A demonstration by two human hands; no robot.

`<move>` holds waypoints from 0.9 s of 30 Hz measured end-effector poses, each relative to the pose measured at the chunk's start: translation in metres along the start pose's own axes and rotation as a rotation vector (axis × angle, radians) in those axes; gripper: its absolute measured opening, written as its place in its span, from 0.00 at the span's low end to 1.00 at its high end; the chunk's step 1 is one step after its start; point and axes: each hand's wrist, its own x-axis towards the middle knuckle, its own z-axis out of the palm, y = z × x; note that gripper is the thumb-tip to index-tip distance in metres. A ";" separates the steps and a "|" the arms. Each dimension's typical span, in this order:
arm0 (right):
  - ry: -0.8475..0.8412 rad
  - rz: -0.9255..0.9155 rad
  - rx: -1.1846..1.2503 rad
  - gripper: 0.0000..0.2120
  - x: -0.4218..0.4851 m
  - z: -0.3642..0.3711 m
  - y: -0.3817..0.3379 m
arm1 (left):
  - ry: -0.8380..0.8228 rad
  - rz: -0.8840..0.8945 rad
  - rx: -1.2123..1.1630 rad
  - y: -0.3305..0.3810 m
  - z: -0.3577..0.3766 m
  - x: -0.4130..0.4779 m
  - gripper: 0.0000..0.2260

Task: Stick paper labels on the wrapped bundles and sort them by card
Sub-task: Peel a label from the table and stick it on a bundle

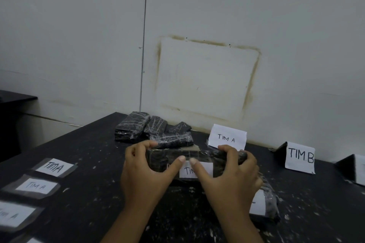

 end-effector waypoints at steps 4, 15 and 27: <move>-0.016 0.045 -0.043 0.35 -0.002 0.001 -0.005 | 0.001 -0.054 0.026 0.003 0.000 0.001 0.35; -0.176 0.069 0.229 0.15 0.014 -0.012 0.007 | -0.032 -0.066 -0.026 -0.003 -0.002 0.005 0.23; -0.087 -0.048 0.299 0.20 0.020 -0.006 0.019 | -0.070 -0.009 -0.149 -0.012 -0.002 0.011 0.11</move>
